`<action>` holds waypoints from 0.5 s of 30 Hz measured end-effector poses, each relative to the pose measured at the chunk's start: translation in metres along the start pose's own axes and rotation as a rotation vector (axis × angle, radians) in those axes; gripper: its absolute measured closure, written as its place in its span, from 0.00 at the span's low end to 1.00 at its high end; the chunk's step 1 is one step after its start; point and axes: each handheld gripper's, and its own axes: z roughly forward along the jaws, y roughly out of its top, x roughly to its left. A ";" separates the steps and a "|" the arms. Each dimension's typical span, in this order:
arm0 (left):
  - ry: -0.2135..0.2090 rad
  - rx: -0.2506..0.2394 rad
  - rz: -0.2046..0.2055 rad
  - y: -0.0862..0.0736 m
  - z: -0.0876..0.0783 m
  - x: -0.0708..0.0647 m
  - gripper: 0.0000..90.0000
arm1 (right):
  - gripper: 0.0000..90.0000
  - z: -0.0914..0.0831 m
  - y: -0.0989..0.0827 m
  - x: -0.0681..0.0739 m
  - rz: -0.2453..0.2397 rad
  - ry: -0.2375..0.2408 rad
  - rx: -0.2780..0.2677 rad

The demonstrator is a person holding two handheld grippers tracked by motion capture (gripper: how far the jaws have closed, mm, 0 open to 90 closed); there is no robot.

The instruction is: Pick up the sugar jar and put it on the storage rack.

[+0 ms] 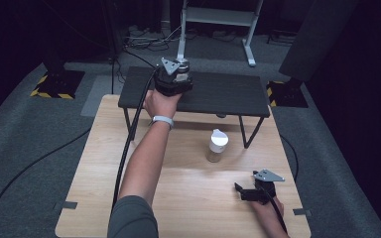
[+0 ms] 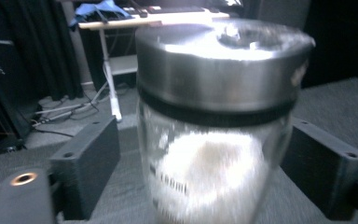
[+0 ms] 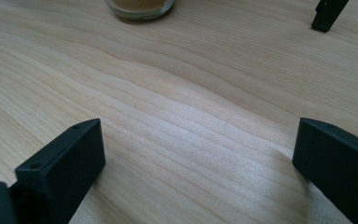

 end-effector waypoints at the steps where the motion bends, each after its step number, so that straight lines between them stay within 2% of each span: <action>1: -0.004 -0.014 -0.002 -0.004 -0.005 0.002 0.14 | 0.02 0.000 0.000 0.000 0.000 0.000 0.000; 3: -0.015 -0.021 0.000 -0.008 -0.016 0.006 0.11 | 0.02 0.000 0.000 0.000 0.000 0.000 0.000; 4: -0.020 -0.014 0.003 -0.008 -0.021 0.009 0.07 | 0.02 0.000 0.000 0.000 -0.001 0.000 0.000; 11: -0.045 0.003 -0.007 -0.022 -0.072 0.018 0.04 | 0.02 0.000 0.000 0.000 0.000 0.000 0.000; 14: -0.046 -0.006 0.011 -0.035 -0.096 0.017 0.04 | 0.02 0.000 0.000 0.000 -0.003 0.000 -0.001; 15: -0.044 -0.007 0.031 -0.041 -0.103 0.016 0.04 | 0.02 0.000 0.000 0.000 0.000 0.000 0.000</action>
